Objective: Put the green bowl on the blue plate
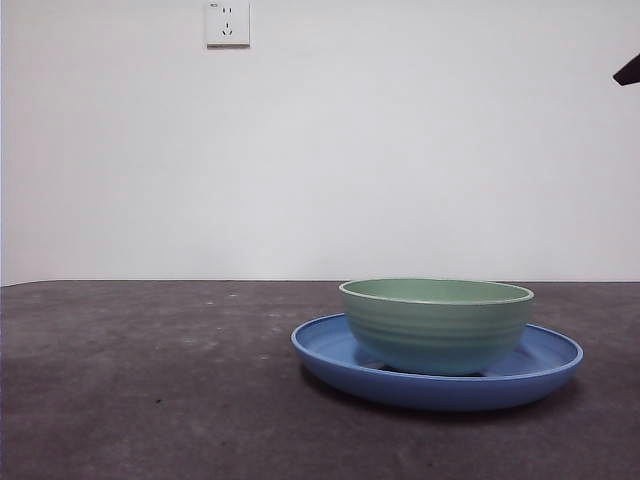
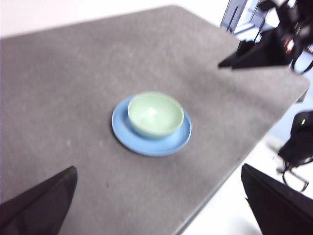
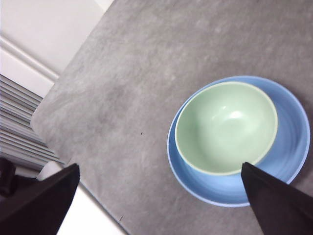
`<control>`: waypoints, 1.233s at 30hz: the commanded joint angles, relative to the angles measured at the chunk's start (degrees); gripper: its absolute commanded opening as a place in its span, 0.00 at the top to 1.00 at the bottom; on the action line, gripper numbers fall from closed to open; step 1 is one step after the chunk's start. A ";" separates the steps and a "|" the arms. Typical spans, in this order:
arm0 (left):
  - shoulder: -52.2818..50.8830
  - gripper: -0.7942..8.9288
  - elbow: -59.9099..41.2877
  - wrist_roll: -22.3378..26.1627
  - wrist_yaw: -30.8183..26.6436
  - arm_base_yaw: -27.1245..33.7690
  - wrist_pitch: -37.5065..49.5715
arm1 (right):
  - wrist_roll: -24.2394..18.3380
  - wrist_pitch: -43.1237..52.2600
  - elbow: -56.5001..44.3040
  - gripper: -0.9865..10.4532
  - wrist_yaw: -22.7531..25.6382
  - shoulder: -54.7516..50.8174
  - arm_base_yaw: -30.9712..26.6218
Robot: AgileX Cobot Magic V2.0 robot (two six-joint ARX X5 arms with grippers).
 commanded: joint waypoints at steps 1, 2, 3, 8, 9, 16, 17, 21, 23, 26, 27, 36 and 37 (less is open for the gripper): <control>-2.16 0.32 -3.74 -0.15 -0.24 -0.46 0.68 | -0.66 -0.26 1.09 0.39 -1.27 0.22 0.24; -2.89 0.32 -5.55 -0.15 -0.24 -0.46 0.94 | -0.63 -0.28 1.09 0.39 -1.31 0.22 0.24; -3.32 0.32 -6.93 -0.15 -0.24 -0.46 1.22 | -0.63 -0.28 1.09 0.39 -1.31 0.22 0.24; -3.56 0.32 -12.04 -0.13 -0.24 -0.46 1.73 | -0.57 -0.72 1.09 0.39 -1.20 0.22 0.24; -3.54 0.32 -12.37 -0.13 -0.24 -0.46 1.79 | -0.42 -1.05 1.09 0.39 -1.03 0.24 0.24; -3.58 0.32 -12.57 0.83 -0.22 -0.46 4.42 | 4.57 -4.24 1.09 0.39 5.55 1.22 0.17; -3.58 0.32 -12.57 1.20 -0.24 -0.46 4.72 | 5.62 -4.90 1.09 0.39 6.60 1.60 0.11; -3.56 0.32 -12.57 1.77 -0.24 -0.46 5.03 | 6.34 -6.21 1.09 0.40 7.39 4.04 -0.33; -3.56 0.32 -12.57 1.79 -0.24 -0.46 5.03 | 6.25 -6.73 1.09 0.42 8.00 5.86 -0.90; -3.56 0.32 -12.57 2.03 -0.24 -0.46 5.03 | 5.92 -6.56 1.09 0.44 8.20 9.35 -1.81; -3.56 0.32 -12.57 2.03 -0.24 -0.46 5.05 | 5.64 -6.34 1.09 0.44 8.22 10.69 -2.23; -3.56 0.32 -12.57 2.01 -0.24 -0.46 5.05 | 2.93 -0.70 1.09 0.52 8.13 24.09 -6.80; -3.56 0.32 -12.57 1.99 -0.24 -0.46 5.05 | 2.54 0.20 1.09 0.54 8.13 25.62 -7.23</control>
